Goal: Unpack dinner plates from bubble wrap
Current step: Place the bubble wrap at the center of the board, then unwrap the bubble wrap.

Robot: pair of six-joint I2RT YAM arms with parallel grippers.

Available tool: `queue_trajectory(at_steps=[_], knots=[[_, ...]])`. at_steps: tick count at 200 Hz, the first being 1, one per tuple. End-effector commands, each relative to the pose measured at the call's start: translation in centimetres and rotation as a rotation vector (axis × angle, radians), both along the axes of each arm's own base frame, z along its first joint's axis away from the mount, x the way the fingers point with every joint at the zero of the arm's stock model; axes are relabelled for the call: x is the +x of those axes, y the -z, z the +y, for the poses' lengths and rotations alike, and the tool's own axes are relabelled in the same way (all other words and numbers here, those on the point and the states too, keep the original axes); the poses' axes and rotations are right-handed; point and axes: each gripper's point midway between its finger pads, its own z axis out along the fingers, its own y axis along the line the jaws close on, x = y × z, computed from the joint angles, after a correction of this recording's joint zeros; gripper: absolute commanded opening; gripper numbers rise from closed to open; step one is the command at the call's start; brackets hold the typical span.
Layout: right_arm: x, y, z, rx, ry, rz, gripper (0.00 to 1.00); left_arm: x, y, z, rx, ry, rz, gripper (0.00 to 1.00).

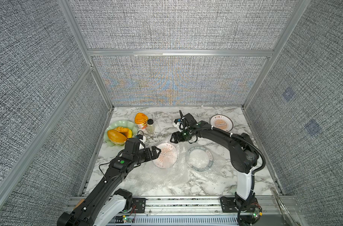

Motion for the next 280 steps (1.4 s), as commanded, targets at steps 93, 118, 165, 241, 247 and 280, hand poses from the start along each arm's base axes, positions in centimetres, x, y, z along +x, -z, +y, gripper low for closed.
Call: queue_trajectory(at_steps=[93, 118, 165, 241, 247, 280], knots=[[-9.2, -1.9, 3.8, -0.086, -0.066, -0.064, 0.81, 0.0, 2.8, 0.7, 0.020, -0.060, 0.055, 0.84], [-10.6, 0.4, 6.2, -0.102, -0.092, -0.028, 0.81, 0.1, 3.8, -0.2, -0.029, -0.047, 0.090, 0.68], [-10.9, 5.0, 6.7, -0.239, -0.082, 0.002, 0.75, 0.9, 5.4, -2.5, -0.110, 0.016, 0.168, 0.46], [-10.7, 6.7, 4.6, -0.353, -0.054, -0.030, 0.26, 1.3, 9.4, -4.3, -0.107, 0.086, 0.331, 0.15], [-10.7, 6.5, 4.6, -0.348, -0.052, -0.033, 0.20, 1.4, 9.3, -4.2, -0.105, 0.087, 0.325, 0.15], [-10.3, 5.8, 4.7, -0.330, -0.042, -0.047, 0.05, 0.7, 9.5, -5.9, -0.128, 0.147, 0.338, 0.15]])
